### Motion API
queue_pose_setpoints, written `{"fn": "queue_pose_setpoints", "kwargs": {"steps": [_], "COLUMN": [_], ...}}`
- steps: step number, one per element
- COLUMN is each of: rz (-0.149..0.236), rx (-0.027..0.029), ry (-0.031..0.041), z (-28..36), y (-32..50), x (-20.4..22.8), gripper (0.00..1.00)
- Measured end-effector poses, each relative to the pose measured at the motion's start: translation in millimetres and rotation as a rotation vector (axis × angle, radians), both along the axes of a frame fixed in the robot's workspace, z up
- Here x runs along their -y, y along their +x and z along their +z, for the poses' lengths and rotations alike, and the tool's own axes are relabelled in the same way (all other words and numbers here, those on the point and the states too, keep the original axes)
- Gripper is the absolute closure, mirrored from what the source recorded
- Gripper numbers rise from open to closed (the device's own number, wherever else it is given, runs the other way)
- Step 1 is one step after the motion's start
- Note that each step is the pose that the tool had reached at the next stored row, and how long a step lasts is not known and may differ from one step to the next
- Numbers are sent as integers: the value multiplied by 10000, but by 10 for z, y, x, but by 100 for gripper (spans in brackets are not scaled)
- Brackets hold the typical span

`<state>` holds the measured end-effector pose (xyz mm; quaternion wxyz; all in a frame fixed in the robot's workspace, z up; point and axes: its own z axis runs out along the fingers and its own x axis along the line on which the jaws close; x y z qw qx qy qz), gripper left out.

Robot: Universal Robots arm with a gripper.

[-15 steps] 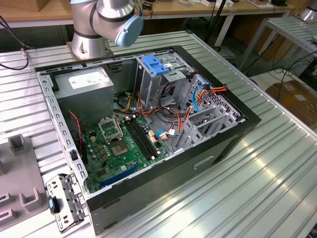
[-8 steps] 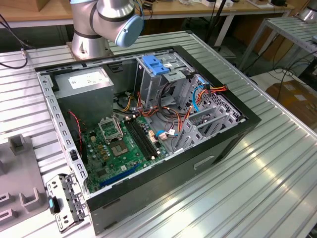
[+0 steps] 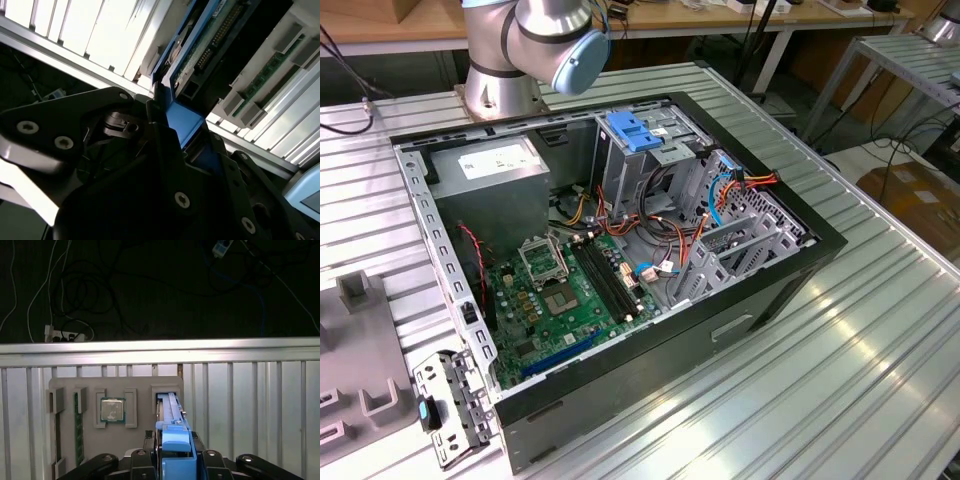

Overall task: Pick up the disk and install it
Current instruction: 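Pick up the disk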

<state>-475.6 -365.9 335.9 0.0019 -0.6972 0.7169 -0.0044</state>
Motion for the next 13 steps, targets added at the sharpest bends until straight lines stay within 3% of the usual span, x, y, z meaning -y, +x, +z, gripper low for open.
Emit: {"fn": "queue_pose_setpoints", "kwargs": {"steps": [5, 13], "rz": [0, 0], "rx": [0, 0], "ry": [-5, -7], "z": [102, 114], "y": [0, 0], "x": [0, 0], "gripper": [63, 63]}}
